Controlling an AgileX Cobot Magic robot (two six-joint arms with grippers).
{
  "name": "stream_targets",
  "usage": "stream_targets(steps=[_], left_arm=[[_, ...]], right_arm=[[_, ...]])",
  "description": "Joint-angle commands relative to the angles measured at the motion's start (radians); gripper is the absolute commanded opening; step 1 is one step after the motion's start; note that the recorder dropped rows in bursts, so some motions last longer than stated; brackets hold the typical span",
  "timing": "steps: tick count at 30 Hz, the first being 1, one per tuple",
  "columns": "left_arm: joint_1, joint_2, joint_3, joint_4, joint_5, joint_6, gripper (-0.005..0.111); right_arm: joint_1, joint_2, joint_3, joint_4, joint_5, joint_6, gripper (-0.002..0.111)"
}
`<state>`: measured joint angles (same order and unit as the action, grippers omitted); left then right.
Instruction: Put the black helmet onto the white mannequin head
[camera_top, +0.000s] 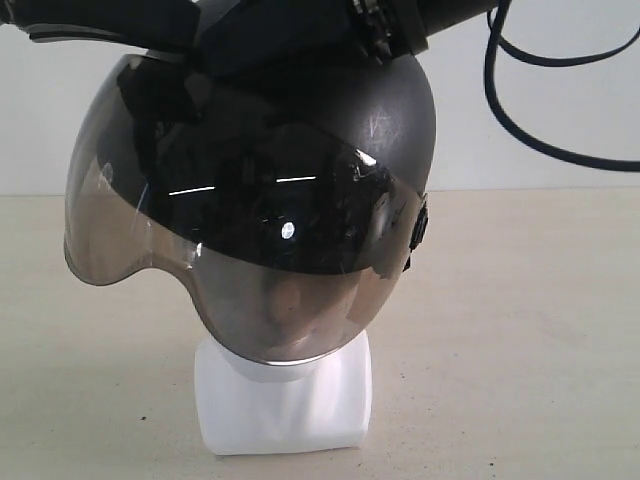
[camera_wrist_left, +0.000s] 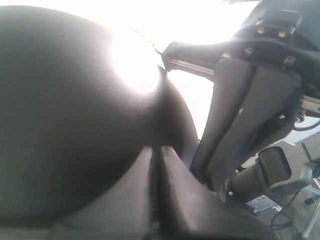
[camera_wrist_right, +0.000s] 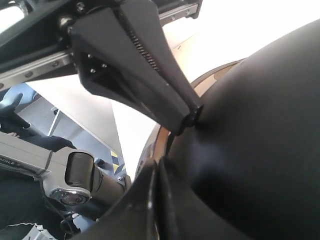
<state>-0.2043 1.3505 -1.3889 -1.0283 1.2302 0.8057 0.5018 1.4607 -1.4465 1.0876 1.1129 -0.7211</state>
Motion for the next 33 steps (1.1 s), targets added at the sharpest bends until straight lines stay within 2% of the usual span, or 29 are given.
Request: stream_targets(steps=[1, 9, 33], left_arm=[[-0.003, 0.019, 0.009, 0.069, -0.009, -0.004, 0.004], [-0.003, 0.019, 0.009, 0.066, -0.009, -0.004, 0.004], [-0.003, 0.017, 0.009, 0.064, -0.009, -0.004, 0.004]], right_arm=[[0.023, 0.029, 0.036, -0.027, 0.068, 0.027, 0.0], [0.106, 0.029, 0.063, -0.076, -0.005, 0.046, 0.0], [0.127, 0.029, 0.063, -0.137, 0.041, 0.131, 0.0]])
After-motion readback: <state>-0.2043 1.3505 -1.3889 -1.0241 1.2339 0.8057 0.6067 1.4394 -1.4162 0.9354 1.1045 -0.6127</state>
